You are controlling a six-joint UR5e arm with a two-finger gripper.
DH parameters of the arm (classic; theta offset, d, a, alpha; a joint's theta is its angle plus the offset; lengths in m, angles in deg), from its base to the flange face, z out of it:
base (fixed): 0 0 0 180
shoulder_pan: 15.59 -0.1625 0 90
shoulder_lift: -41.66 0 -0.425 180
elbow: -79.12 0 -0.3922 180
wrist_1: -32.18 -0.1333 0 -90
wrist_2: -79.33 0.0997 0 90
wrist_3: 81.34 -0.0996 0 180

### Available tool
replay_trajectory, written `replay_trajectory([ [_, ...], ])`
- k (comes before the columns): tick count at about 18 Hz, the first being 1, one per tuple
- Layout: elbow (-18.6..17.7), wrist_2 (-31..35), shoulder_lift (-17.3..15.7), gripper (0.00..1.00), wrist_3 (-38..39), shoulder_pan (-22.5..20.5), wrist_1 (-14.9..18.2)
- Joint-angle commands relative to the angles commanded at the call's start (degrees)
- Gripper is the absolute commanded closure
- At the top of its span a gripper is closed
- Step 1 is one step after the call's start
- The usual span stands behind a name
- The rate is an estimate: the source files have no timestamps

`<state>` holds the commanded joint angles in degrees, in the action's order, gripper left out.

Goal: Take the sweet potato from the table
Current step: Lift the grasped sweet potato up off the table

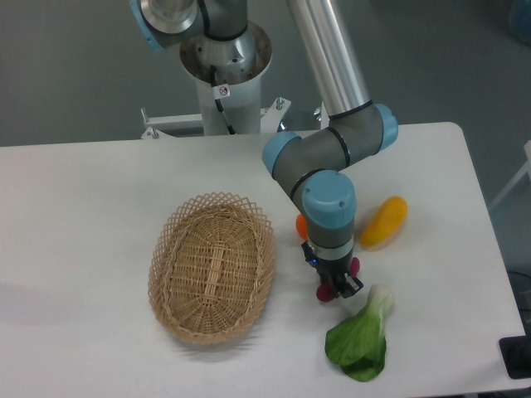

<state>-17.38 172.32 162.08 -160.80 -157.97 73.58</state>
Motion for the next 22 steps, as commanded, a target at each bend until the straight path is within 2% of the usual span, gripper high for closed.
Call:
replay_trajectory([
  [4,2.54,-0.27,-1.85,0.6,0.09,-0.09,0.96],
  [8,4.13,-0.35,-5.27,0.6,0.62,-0.44,5.7],
  [11,4.13,-0.53,-9.22,0.59,0.7,-0.53,7.64],
  [14,4.13,-4.11,-12.83,0.59,3.5,-0.35,10.28],
  [17,4.13,-8.7,-15.29,0.59,7.37,-0.18,11.07],
  [22,4.22,-8.97,-16.35,0.59,8.61,-0.09,12.39],
])
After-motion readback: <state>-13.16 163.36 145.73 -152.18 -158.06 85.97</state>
